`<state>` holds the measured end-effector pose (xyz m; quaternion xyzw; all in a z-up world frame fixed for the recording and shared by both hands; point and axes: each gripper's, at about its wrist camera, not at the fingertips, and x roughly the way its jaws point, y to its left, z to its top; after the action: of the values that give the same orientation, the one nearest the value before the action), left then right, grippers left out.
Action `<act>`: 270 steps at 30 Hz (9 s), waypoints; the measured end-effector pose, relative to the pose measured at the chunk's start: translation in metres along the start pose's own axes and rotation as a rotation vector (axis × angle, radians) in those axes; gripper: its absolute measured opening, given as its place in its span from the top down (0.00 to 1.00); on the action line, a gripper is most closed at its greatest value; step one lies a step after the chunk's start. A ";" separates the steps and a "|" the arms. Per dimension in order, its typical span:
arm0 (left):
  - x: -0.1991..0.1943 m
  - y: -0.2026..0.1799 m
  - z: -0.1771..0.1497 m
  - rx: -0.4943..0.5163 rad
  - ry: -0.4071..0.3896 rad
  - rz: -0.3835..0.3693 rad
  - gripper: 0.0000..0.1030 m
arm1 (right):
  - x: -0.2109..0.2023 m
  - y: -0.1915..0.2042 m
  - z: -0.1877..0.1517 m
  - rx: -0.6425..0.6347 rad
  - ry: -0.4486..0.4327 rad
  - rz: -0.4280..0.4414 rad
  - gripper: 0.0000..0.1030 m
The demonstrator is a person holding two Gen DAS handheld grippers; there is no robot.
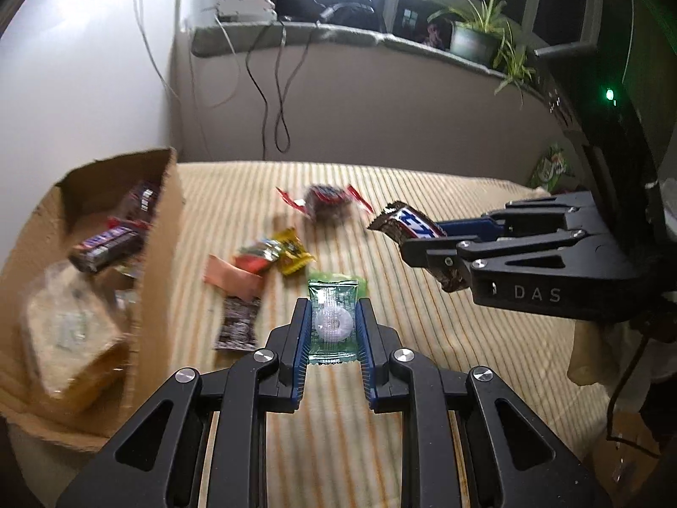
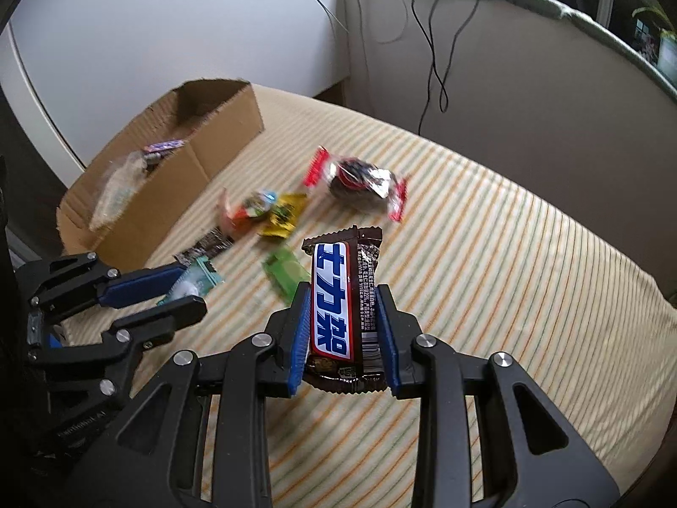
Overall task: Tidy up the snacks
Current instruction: 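Carry the Snickers bar and mint candy into the box and release both, then move both tools back to the snacks and grasp the red chocolate with the right tool, then grasp the green candy with the left tool while the right tool lifts the red chocolate, then carry the red chocolate and green candy into the box and release both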
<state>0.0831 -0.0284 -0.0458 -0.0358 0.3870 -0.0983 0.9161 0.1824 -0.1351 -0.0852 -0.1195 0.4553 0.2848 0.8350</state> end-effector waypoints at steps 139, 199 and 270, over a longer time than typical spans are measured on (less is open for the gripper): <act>0.076 -0.005 0.015 -0.150 0.143 -0.015 0.50 | 0.097 -0.017 0.092 -0.420 0.088 0.153 0.27; -0.051 0.075 0.012 -0.116 -0.116 0.159 0.69 | 0.011 0.071 0.118 -0.363 -0.055 0.136 0.65; -0.073 0.151 -0.009 -0.220 -0.133 0.246 0.42 | 0.096 0.171 0.178 -0.449 0.033 0.193 0.27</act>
<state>0.0502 0.1348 -0.0221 -0.0945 0.3353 0.0599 0.9355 0.2463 0.1207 -0.0550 -0.2627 0.4037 0.4554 0.7488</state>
